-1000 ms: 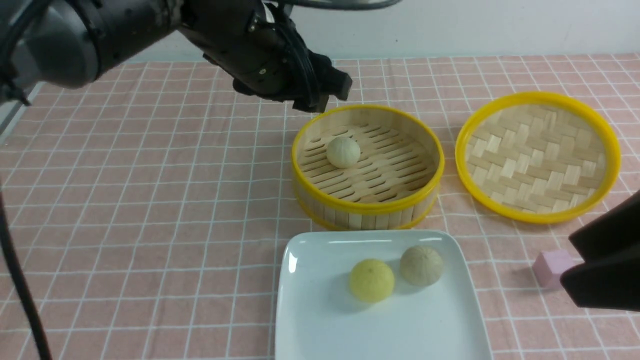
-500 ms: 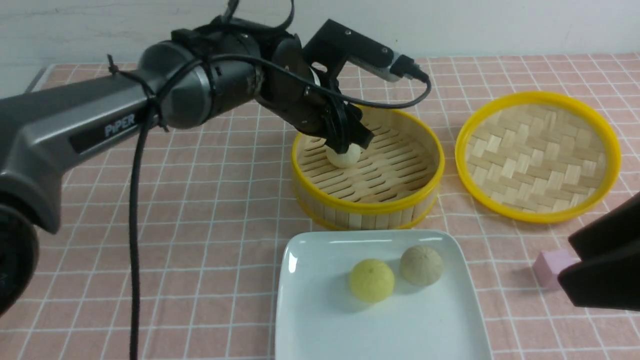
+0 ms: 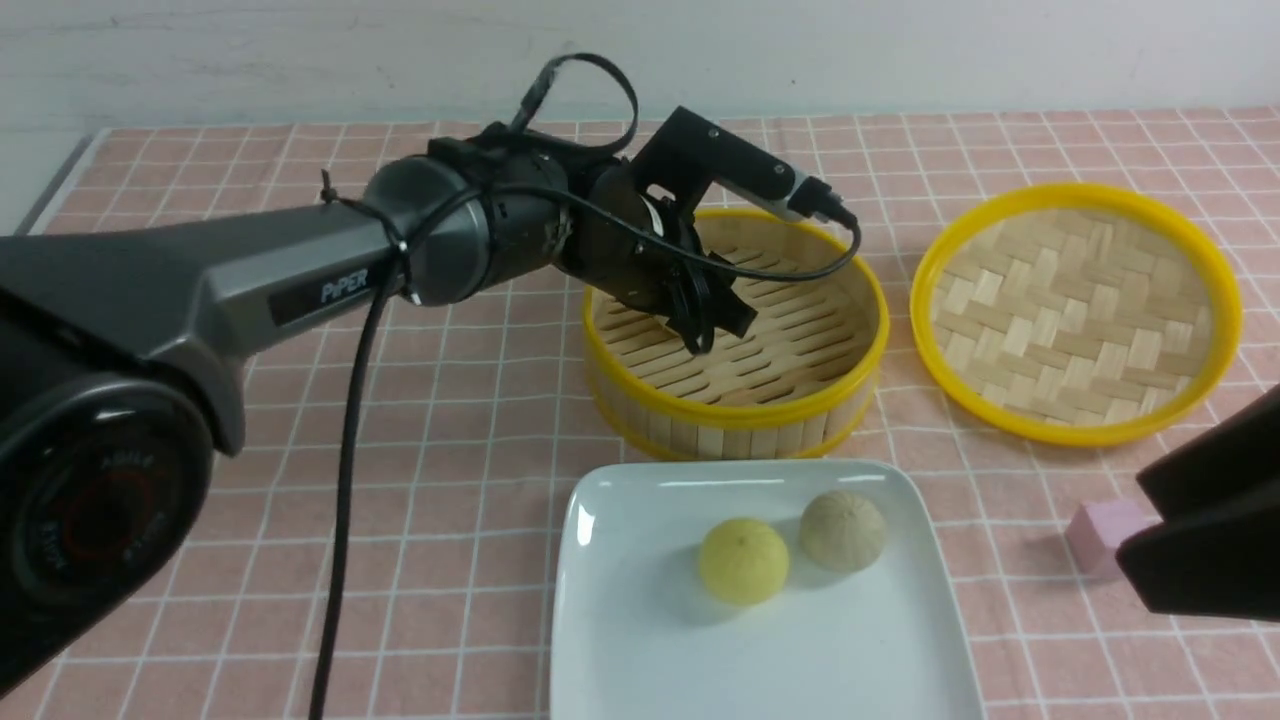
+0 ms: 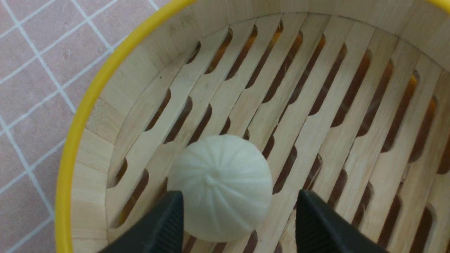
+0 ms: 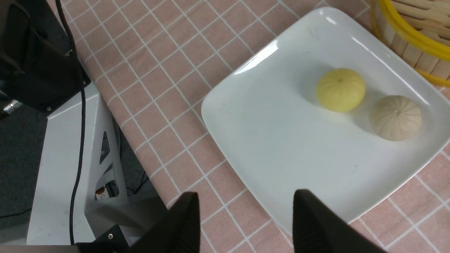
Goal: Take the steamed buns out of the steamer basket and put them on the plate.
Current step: Use the left arm to grab the steamed stuffed bun that is closest to it
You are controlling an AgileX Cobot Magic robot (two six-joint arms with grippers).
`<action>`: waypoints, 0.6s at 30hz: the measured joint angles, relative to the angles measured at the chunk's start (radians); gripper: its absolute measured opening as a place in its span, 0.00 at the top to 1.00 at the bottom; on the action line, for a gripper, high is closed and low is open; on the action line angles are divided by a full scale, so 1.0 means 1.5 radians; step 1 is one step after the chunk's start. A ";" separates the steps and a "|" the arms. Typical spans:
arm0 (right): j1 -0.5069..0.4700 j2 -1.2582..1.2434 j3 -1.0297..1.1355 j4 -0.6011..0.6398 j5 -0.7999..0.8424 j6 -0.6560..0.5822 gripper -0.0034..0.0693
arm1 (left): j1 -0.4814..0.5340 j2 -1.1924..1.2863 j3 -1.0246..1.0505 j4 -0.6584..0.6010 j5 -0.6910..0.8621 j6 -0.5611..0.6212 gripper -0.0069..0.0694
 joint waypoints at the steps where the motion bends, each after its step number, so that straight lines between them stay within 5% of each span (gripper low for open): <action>1: 0.000 0.000 0.000 -0.001 0.000 0.000 0.45 | 0.000 0.004 0.000 0.005 -0.008 0.000 0.33; 11: 0.000 0.000 0.000 -0.002 0.000 0.000 0.45 | 0.000 0.040 0.000 0.017 -0.059 0.000 0.40; 18: 0.000 0.000 0.000 -0.002 0.000 0.000 0.45 | 0.000 0.041 0.000 0.023 -0.068 0.000 0.75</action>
